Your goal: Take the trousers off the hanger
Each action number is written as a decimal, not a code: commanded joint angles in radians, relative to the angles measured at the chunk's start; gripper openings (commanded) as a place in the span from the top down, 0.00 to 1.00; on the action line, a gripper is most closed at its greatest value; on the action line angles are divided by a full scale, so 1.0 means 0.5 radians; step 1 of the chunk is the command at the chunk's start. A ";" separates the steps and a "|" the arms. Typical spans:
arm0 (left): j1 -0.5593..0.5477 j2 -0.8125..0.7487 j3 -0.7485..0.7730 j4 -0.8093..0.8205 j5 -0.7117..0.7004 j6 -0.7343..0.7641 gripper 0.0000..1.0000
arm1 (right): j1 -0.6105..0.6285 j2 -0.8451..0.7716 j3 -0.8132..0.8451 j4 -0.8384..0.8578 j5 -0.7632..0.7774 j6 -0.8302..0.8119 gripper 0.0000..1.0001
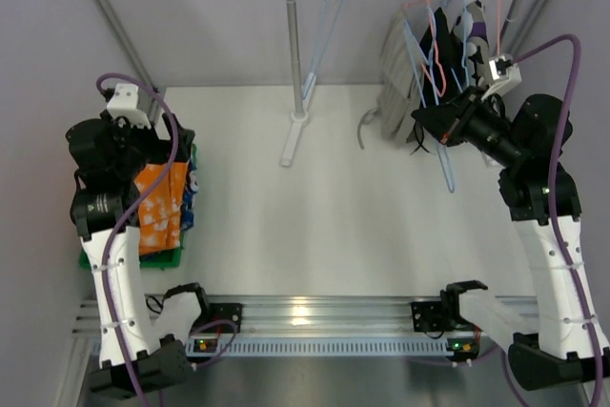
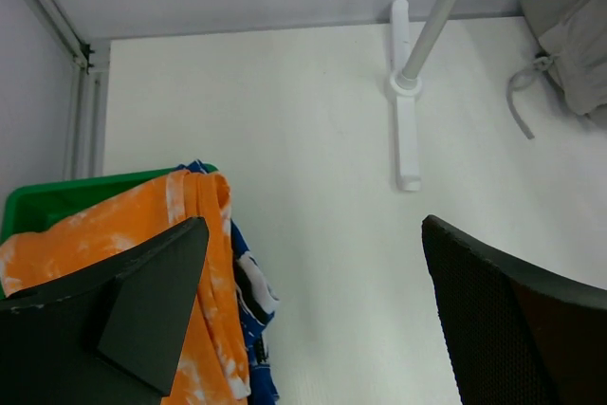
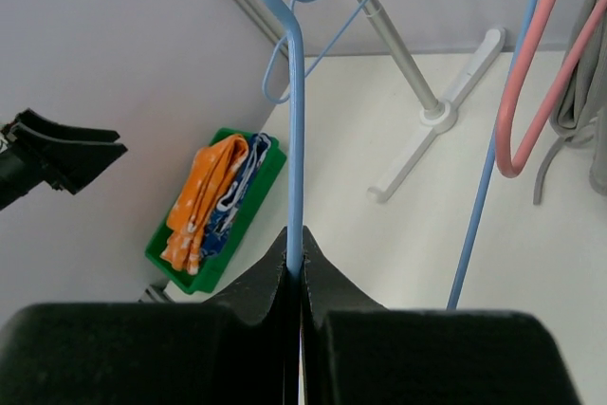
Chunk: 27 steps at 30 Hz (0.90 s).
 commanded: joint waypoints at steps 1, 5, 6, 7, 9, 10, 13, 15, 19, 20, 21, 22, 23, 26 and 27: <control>0.005 0.068 0.085 -0.237 0.069 -0.168 0.01 | -0.006 0.033 0.076 0.079 -0.053 0.146 1.00; 0.005 0.074 0.091 -0.213 0.069 -0.238 0.01 | 0.012 0.161 0.079 0.312 -0.154 0.382 1.00; 0.005 0.080 0.101 -0.194 0.081 -0.254 0.01 | 0.018 0.195 0.076 0.425 -0.157 0.431 1.00; 0.005 0.083 0.110 -0.188 0.093 -0.269 0.01 | 0.025 0.253 0.076 0.483 -0.154 0.499 1.00; 0.005 0.086 0.152 -0.185 0.118 -0.288 0.01 | 0.067 0.327 0.125 0.606 -0.111 0.521 1.00; 0.002 0.077 0.165 -0.188 0.127 -0.282 0.01 | 0.089 0.418 0.165 0.631 -0.093 0.509 1.00; 0.005 0.034 0.174 -0.200 0.072 -0.269 0.01 | 0.221 0.627 0.419 0.604 0.078 0.362 1.00; 0.005 0.001 0.174 -0.215 0.032 -0.257 0.01 | 0.340 0.792 0.667 0.479 0.278 0.254 1.00; 0.005 -0.030 0.180 -0.246 -0.008 -0.281 0.01 | 0.494 1.072 1.054 0.319 0.695 0.024 1.00; 0.005 -0.033 0.180 -0.267 -0.014 -0.309 0.01 | 0.534 1.124 1.188 0.276 0.805 0.012 1.00; 0.005 -0.036 0.186 -0.271 -0.020 -0.321 0.01 | 0.552 1.222 1.253 0.251 0.855 0.005 1.00; 0.005 -0.037 0.193 -0.277 -0.026 -0.337 0.01 | 0.568 1.269 1.360 0.242 0.904 -0.016 1.00; 0.002 -0.043 0.193 -0.277 -0.026 -0.343 0.01 | 0.604 1.306 1.407 0.239 0.989 -0.028 1.00; 0.005 -0.040 0.193 -0.280 -0.036 -0.361 0.01 | 0.656 1.444 1.594 0.223 1.161 -0.074 1.00; 0.005 -0.037 0.196 -0.286 -0.036 -0.364 0.01 | 0.666 1.496 1.665 0.223 1.192 -0.081 1.00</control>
